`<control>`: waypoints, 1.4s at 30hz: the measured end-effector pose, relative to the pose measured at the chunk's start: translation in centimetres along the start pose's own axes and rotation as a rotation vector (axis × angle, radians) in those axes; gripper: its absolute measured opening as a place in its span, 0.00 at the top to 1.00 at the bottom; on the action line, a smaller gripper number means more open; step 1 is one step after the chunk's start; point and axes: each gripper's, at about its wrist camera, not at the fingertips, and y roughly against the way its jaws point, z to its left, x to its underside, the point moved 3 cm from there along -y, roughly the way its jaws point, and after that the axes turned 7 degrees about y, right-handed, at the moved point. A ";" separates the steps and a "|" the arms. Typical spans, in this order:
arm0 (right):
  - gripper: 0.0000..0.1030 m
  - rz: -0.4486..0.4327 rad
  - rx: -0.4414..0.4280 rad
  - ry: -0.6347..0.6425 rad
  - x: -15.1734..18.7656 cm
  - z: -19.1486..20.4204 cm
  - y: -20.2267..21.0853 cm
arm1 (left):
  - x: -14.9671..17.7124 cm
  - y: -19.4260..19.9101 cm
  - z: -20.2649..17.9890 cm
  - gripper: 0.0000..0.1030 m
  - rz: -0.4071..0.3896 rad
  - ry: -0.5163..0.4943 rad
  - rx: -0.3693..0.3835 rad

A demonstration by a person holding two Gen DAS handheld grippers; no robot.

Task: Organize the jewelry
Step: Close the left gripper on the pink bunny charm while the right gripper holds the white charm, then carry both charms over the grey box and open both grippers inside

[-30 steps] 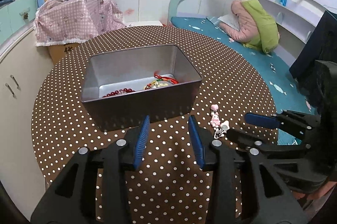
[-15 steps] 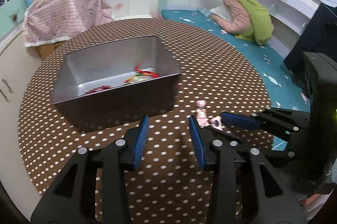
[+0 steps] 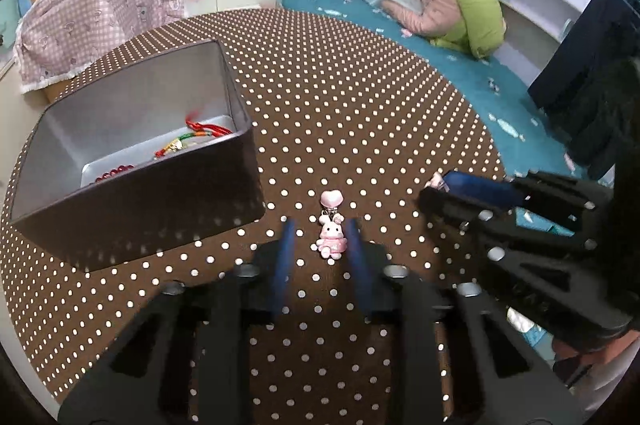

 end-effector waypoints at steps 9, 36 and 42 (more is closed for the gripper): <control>0.77 -0.015 -0.016 -0.002 -0.6 0.1 0.2 | -0.1 0.6 0.1 0.87 -0.017 -0.004 0.008; 0.77 -0.086 0.010 0.041 -2.6 2.0 2.9 | 0.1 1.1 -0.1 0.85 -0.025 -0.049 0.019; 0.77 -0.126 0.007 0.072 -4.3 3.1 3.7 | -1.0 5.1 0.5 0.86 -0.115 -0.038 0.041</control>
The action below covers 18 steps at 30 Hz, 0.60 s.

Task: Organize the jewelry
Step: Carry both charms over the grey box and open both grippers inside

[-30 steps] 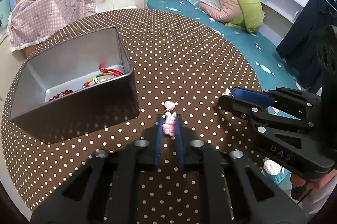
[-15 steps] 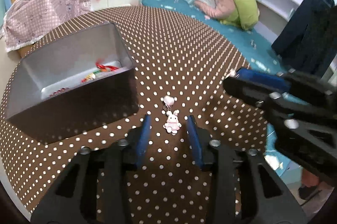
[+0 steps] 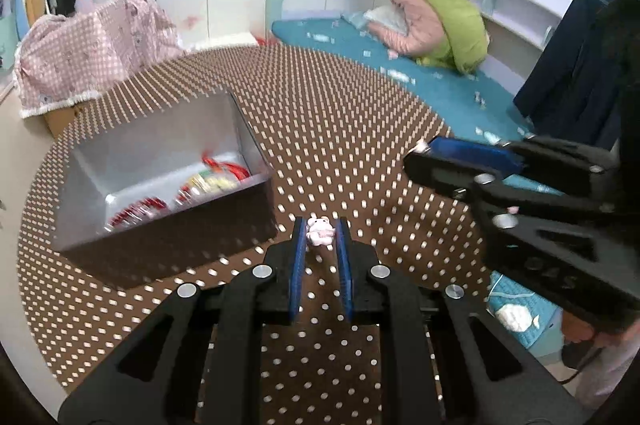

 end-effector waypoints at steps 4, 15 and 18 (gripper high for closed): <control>0.77 -0.040 -0.022 0.034 -1.8 1.4 0.3 | -1.5 3.4 1.1 0.86 -0.087 0.017 -0.001; 0.77 -0.087 -0.112 0.141 -6.2 6.4 -1.6 | -3.2 6.7 6.1 0.85 -0.177 0.110 -0.070; 0.76 -0.071 -0.140 0.143 -6.4 7.0 -2.5 | -3.3 6.7 7.4 0.84 -0.172 0.125 -0.098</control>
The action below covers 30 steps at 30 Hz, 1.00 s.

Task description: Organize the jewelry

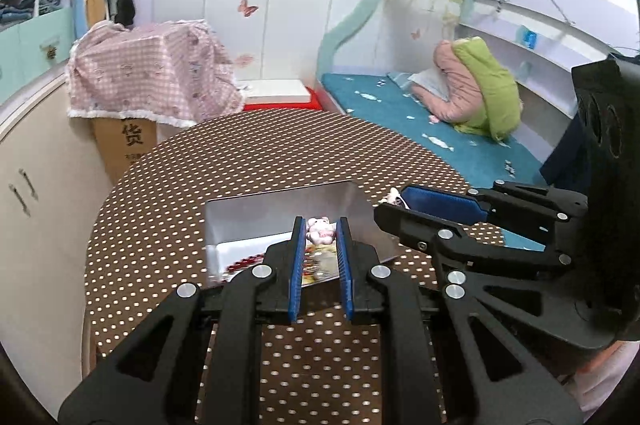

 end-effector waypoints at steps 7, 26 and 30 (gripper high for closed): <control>0.76 0.022 -0.008 -0.019 0.0 0.2 -0.1 | 0.4 -0.5 1.4 0.68 0.023 0.028 -0.040; 0.19 -0.172 0.171 -0.029 -0.3 3.3 10.8 | 0.1 10.3 -0.5 0.43 -0.158 0.022 -0.122; 0.12 -0.218 0.200 -0.029 -0.3 4.1 13.0 | -0.1 13.4 -1.4 0.39 -0.226 0.005 -0.144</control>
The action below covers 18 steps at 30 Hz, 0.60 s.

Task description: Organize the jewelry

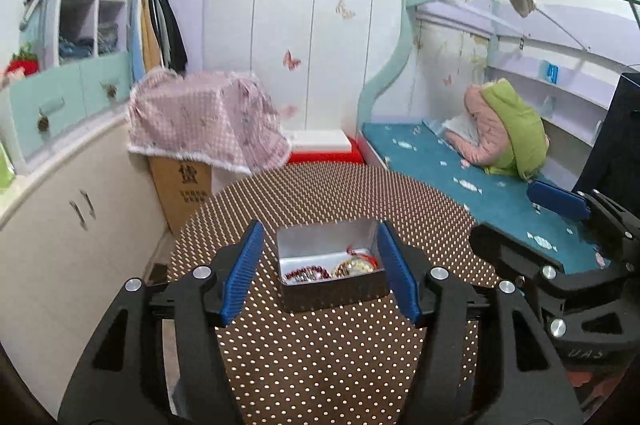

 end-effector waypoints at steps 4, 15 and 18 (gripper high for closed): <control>0.09 -0.039 0.021 0.012 -0.4 0.5 1.4 | -0.5 2.3 -0.4 0.37 -0.048 -0.008 -0.014; 0.07 -0.088 0.038 0.017 -0.4 1.0 3.1 | -0.8 4.6 -0.1 0.37 -0.090 -0.009 -0.025; 0.07 -0.093 0.039 0.021 -0.3 1.2 3.4 | -0.8 4.6 -0.3 0.37 -0.091 -0.010 -0.025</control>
